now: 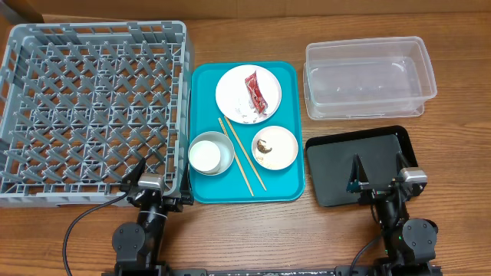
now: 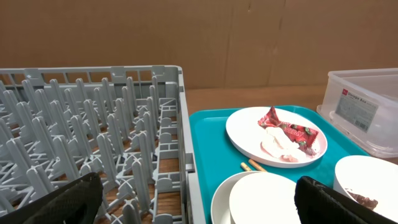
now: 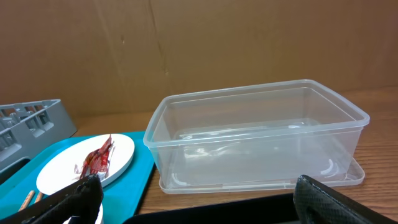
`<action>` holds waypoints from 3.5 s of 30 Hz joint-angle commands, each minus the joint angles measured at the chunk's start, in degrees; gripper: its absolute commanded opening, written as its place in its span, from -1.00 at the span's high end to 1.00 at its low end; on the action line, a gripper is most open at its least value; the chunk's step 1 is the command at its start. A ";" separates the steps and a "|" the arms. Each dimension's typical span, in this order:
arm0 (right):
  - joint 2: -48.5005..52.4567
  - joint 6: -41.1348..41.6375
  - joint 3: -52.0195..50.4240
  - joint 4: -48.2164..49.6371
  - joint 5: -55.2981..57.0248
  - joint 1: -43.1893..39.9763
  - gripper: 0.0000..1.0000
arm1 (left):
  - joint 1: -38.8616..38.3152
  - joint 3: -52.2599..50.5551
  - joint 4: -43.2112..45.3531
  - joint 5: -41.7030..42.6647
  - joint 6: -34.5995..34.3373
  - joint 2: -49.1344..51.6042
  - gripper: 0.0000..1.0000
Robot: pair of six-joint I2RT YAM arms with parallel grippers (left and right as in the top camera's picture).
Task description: Sort waste into correct bins and load items into the dishwasher
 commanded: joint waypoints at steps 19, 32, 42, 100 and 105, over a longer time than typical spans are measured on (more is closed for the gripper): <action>-0.52 -0.20 -0.61 0.20 -0.26 -0.20 -1.00 | -0.37 -0.22 -0.11 0.48 -0.55 -0.59 -1.00; -0.52 -0.20 -0.61 0.20 -0.26 -0.20 -1.00 | -0.37 -0.22 -0.11 0.48 -0.55 -0.59 -0.99; -0.52 -0.20 -0.61 0.20 -0.26 -0.20 -0.99 | -0.37 -0.22 -0.11 0.48 -0.55 -0.59 -1.00; -0.52 1.99 -0.57 2.69 -2.86 -0.20 -1.00 | -0.37 -0.22 1.18 2.19 -1.11 -0.59 -1.00; 0.22 2.01 1.44 2.08 -2.86 -0.20 -1.00 | -0.37 0.22 1.29 2.69 -6.03 -0.59 -1.00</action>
